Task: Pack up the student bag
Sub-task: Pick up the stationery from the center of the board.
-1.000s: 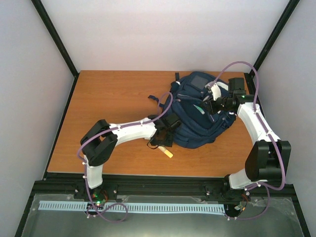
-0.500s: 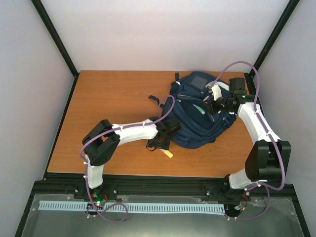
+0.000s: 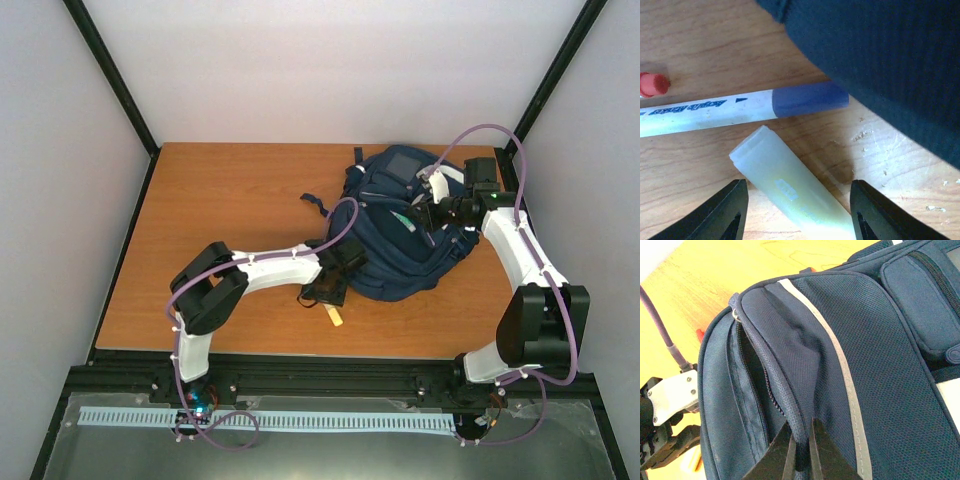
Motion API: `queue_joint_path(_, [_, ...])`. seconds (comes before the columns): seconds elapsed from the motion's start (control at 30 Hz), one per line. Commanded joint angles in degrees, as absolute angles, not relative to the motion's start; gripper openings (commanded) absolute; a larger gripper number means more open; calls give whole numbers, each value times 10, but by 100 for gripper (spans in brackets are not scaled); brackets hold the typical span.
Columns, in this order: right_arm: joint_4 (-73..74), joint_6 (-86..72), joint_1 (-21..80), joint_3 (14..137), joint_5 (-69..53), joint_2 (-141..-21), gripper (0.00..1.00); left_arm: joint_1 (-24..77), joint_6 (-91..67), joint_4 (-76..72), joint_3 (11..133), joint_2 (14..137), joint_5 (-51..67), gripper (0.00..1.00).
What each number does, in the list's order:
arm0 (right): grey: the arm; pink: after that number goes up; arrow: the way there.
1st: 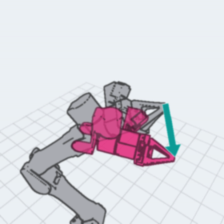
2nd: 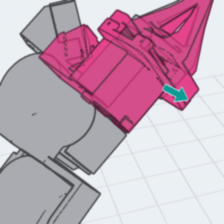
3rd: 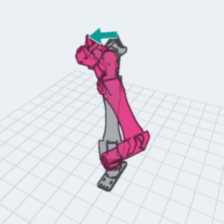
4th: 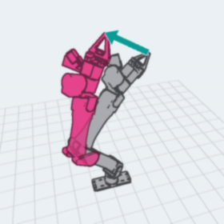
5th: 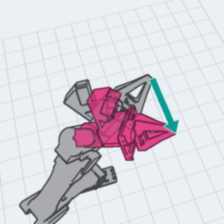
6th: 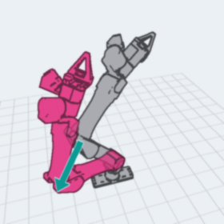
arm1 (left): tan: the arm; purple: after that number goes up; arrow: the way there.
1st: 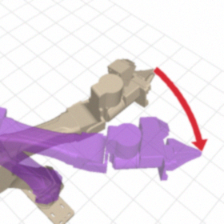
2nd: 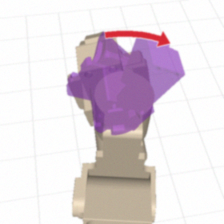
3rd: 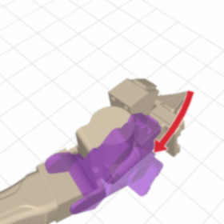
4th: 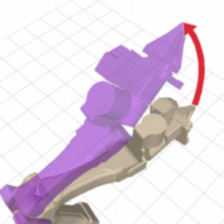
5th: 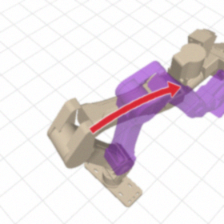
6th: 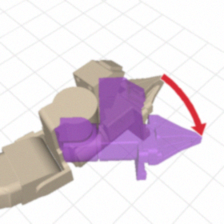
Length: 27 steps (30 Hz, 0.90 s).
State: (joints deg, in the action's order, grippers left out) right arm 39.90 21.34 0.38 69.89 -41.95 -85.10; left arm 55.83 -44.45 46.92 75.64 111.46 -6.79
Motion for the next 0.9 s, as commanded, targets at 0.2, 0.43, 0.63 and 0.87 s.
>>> queue_joint_path(0.2, [374, 205, -8, 701, -439, -840, 3, 578, -384, 517, 691, 1076, -67, 58])
queue_joint_path(0.43, [374, 204, -9, 700, -443, -839, 3, 578, -358, 522, 681, 1055, -55, 58])
queue_joint_path(0.63, [375, 205, -9, 697, -449, -838, 3, 578, -346, 538, 704, 1075, -40, 54])
queue_joint_path(0.87, [391, 211, -9, 707, -460, -839, 3, 578, -348, 532, 691, 1075, -7, 41])
